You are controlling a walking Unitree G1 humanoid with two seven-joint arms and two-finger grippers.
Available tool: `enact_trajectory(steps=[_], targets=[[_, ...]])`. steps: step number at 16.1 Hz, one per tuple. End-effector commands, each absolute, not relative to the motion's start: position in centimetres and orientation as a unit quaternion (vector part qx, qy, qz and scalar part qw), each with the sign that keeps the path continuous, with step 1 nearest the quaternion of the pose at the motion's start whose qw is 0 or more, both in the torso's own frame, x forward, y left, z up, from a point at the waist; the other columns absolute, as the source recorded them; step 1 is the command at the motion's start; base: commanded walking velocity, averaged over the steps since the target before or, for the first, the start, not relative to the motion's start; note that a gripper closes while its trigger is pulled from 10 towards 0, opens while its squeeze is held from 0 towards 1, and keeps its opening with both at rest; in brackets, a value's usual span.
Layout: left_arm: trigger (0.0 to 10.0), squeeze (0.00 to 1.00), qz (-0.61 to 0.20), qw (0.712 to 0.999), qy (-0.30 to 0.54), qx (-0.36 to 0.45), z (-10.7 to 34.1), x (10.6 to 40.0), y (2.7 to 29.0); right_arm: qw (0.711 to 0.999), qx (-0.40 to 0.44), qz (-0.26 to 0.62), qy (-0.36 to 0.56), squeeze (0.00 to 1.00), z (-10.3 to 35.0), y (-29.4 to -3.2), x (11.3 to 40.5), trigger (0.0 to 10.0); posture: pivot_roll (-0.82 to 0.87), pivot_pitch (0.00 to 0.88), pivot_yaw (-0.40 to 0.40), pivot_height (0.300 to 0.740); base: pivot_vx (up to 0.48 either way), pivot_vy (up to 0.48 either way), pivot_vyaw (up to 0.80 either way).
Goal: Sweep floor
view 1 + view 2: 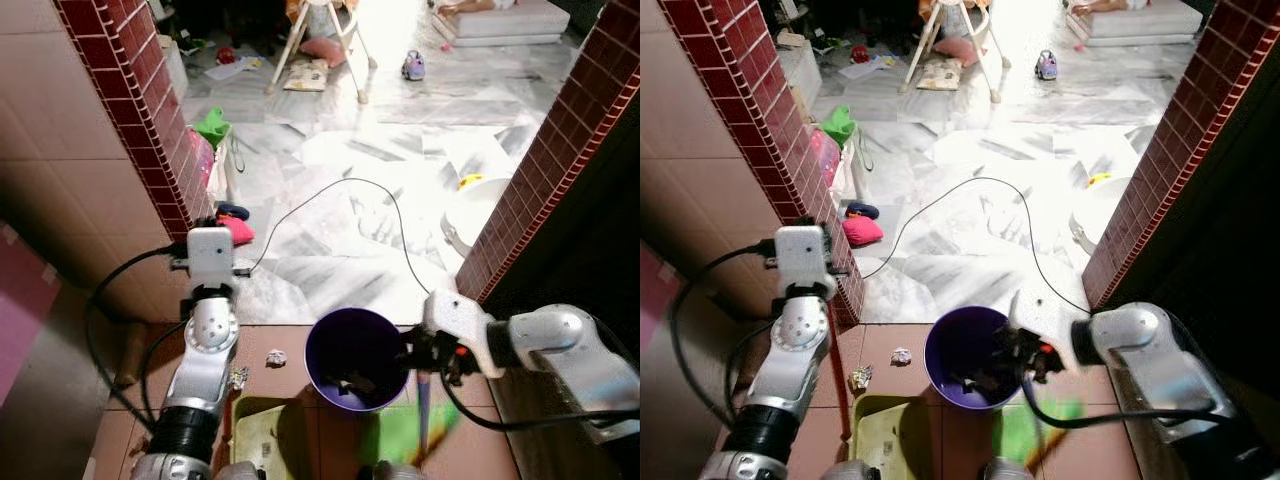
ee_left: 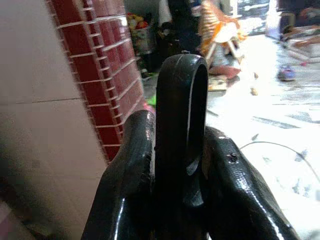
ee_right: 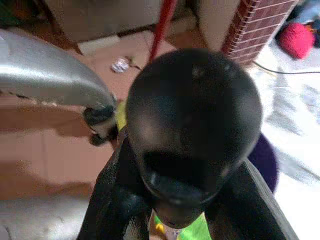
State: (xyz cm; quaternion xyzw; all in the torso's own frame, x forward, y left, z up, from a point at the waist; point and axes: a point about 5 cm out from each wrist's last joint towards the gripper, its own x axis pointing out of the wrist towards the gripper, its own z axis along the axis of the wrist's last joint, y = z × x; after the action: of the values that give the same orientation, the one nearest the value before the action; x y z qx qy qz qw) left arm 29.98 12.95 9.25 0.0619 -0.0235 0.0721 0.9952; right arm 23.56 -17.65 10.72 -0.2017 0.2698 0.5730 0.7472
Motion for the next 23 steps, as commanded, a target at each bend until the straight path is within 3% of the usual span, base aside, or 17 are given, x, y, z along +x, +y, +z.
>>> enact_trajectory(steps=[1,2,5,11,18,23], targets=[[10.0,0.0,0.062,0.997,-0.027,0.049,9.7,30.4,12.6,0.756,-0.173,0.566,0.281,0.0,9.0,-17.1,23.6,10.0,-0.12,0.0,0.051,0.74,0.0,0.0,0.0],[10.0,0.0,0.065,0.996,-0.022,0.057,9.5,30.2,12.7,0.793,-0.158,0.527,0.264,0.0,8.4,-16.5,24.5,10.0,-0.12,0.0,0.051,0.74,0.0,0.0,0.0],[10.0,0.0,0.057,0.997,0.02,0.045,7.6,28.3,13.8,0.855,-0.089,0.456,0.232,0.0,7.1,-14.2,24.8,10.0,-0.1,0.0,0.052,0.74,0.0,0.0,0.0],[10.0,0.0,0.056,0.997,0.033,0.05,7.3,27.6,14.3,0.895,-0.01,0.409,0.175,0.0,7.4,-10.7,25.2,10.0,-0.09,0.0,0.047,0.74,-0.093,0.0,0.0],[10.0,0.0,0.051,0.997,0.038,0.047,7.3,27.7,13.9,0.942,0.018,0.322,0.092,0.0,9.9,-11.3,27.7,10.0,-0.09,0.0,0.053,0.74,-0.328,0.0,0.0],[10.0,0.0,0.05,0.997,0.036,0.046,7.6,28.0,13.8,0.953,0.01,0.29,0.082,0.0,9.7,-11.6,28.0,10.0,-0.1,0.0,0.054,0.74,-0.322,0.0,0.0]])
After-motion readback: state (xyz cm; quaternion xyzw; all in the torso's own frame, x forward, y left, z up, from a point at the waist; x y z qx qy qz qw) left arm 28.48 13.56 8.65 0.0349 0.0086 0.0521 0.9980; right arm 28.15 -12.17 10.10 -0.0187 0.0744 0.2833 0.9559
